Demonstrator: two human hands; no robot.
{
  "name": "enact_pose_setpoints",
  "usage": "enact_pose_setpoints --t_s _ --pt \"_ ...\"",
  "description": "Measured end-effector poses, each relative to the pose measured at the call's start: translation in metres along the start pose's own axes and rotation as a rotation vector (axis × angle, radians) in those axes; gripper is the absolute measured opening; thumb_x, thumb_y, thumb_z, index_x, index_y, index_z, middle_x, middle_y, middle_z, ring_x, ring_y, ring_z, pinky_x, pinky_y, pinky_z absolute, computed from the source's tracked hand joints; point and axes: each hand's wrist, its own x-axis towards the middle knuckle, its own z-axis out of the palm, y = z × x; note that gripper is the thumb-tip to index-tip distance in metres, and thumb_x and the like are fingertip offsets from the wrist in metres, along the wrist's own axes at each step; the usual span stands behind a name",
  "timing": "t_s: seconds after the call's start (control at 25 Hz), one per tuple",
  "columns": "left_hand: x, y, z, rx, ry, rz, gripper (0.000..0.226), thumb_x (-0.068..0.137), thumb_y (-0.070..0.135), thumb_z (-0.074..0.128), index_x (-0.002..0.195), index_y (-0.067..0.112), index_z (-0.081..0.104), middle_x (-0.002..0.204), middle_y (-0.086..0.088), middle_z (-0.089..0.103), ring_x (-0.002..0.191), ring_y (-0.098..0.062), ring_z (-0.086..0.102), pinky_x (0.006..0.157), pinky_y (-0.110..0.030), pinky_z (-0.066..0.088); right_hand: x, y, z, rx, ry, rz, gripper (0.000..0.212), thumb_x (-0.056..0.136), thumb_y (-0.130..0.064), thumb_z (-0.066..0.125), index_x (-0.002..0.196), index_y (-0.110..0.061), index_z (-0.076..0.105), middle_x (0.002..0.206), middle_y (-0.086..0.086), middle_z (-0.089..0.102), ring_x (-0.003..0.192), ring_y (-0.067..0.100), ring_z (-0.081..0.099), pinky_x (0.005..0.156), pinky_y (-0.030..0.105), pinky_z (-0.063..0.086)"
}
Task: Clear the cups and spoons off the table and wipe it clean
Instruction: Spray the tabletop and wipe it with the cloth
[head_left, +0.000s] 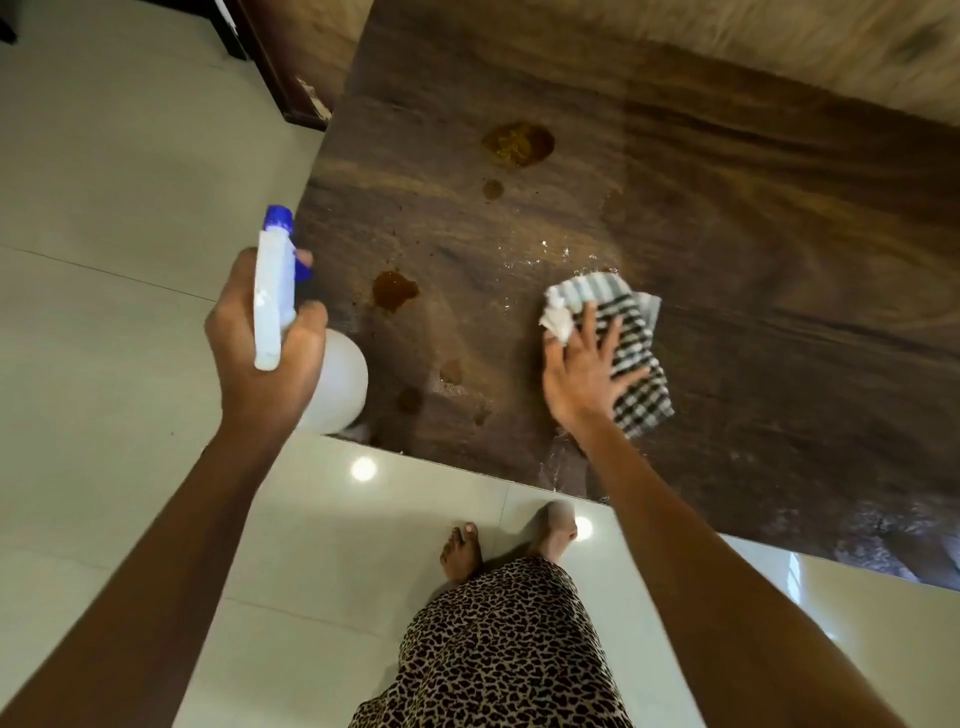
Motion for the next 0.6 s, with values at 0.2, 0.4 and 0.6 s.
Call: enact_pose_setpoints --t_s 0.2,0.4,0.6 --pt "0.017 -0.014 0.013 -0.066 0.086 0.031 0.050 0.081 0.008 0.060 0.127 0.001 0.044 0.103 -0.001 0.046 0.090 -0.015 0.049 0.083 -0.019 0.046 -0.068 -0.037 0.056 -0.405 -0.122 -0.568 0.056 0.094 -0.056 0.007 0.145 -0.040 -0.010 0.156 0.000 -0.014 0.142 0.031 -0.014 0.099 0.077 0.000" --pt "0.011 -0.025 0.021 -0.136 0.129 -0.025 0.057 0.078 0.013 0.056 0.130 -0.002 0.040 0.118 -0.022 0.056 0.099 -0.021 0.055 0.090 -0.029 0.045 -0.092 0.074 0.041 -0.441 -0.035 -0.529 0.053 0.096 -0.053 0.000 0.144 -0.036 0.013 0.154 0.004 0.018 0.142 0.030 0.014 0.092 0.079 0.021" --pt "0.014 -0.038 0.030 -0.257 0.126 0.084 0.046 0.080 0.004 0.049 0.123 -0.012 0.042 0.117 -0.030 0.056 0.093 -0.040 0.064 0.089 -0.039 0.052 -0.029 0.040 0.025 -0.265 0.046 -0.086 0.054 0.085 -0.060 -0.011 0.136 -0.046 -0.025 0.153 -0.007 -0.022 0.139 0.019 -0.025 0.103 0.073 -0.008"
